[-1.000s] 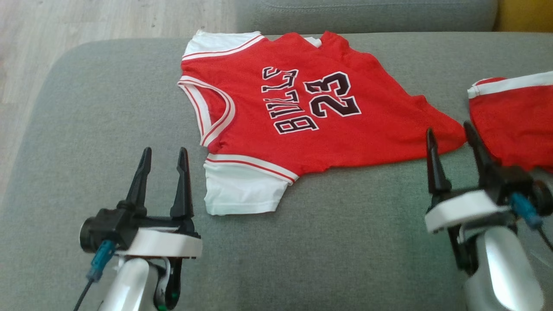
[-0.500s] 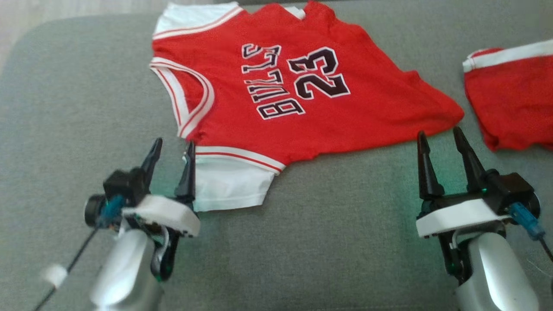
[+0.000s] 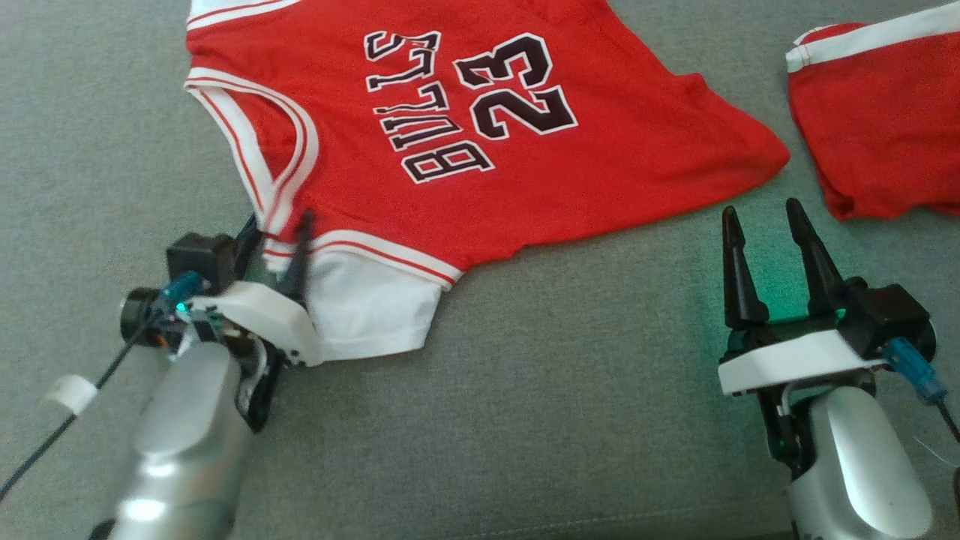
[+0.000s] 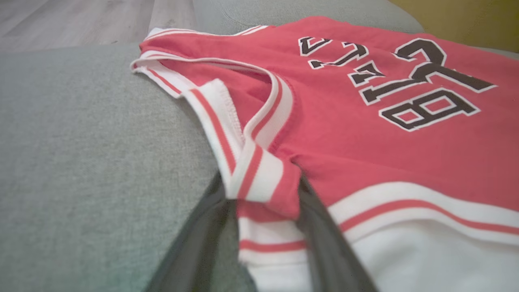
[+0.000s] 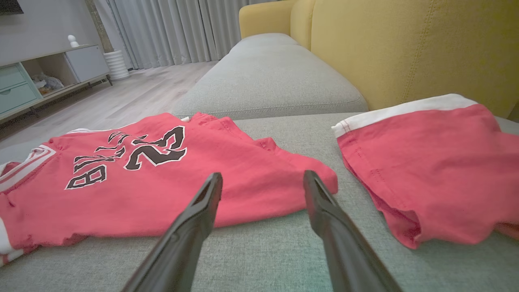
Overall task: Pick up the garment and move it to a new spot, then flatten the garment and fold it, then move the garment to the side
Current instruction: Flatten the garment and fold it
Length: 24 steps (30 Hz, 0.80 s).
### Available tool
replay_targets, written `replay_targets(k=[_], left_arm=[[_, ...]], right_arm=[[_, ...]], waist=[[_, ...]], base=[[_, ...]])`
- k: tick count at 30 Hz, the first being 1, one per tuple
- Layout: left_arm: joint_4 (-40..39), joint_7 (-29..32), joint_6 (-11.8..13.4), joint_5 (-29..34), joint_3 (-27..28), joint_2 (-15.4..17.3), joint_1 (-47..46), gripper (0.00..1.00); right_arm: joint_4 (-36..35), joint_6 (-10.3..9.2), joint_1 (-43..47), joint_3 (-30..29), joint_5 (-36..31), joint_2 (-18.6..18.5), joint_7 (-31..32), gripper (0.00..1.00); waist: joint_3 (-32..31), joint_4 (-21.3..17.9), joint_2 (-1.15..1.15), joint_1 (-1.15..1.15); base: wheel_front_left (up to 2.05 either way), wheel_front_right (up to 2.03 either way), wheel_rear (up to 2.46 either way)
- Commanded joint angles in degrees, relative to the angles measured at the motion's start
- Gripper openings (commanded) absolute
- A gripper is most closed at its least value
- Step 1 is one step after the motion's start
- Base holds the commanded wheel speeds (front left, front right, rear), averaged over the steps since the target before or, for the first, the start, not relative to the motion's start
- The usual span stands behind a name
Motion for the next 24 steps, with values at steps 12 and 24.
replay_targets(k=[12,24], left_arm=[[6.1,-6.7,2.5,1.7,2.8,6.5,-10.8,0.00],[-4.4,-9.4,4.3,1.8,4.5,3.6,-3.1,1.00]], right_arm=[[-0.8,-0.04,-2.6,3.0,-0.4,-0.2,-1.2,1.00],[1.1,-0.04,-1.8,1.6,0.3,-0.2,-1.4,1.00]], waist=[[-0.1,0.4,0.00,-0.01],[-5.8,5.4,0.00,-0.01]], base=[[0.00,0.00,0.00],[0.00,0.00,0.00]])
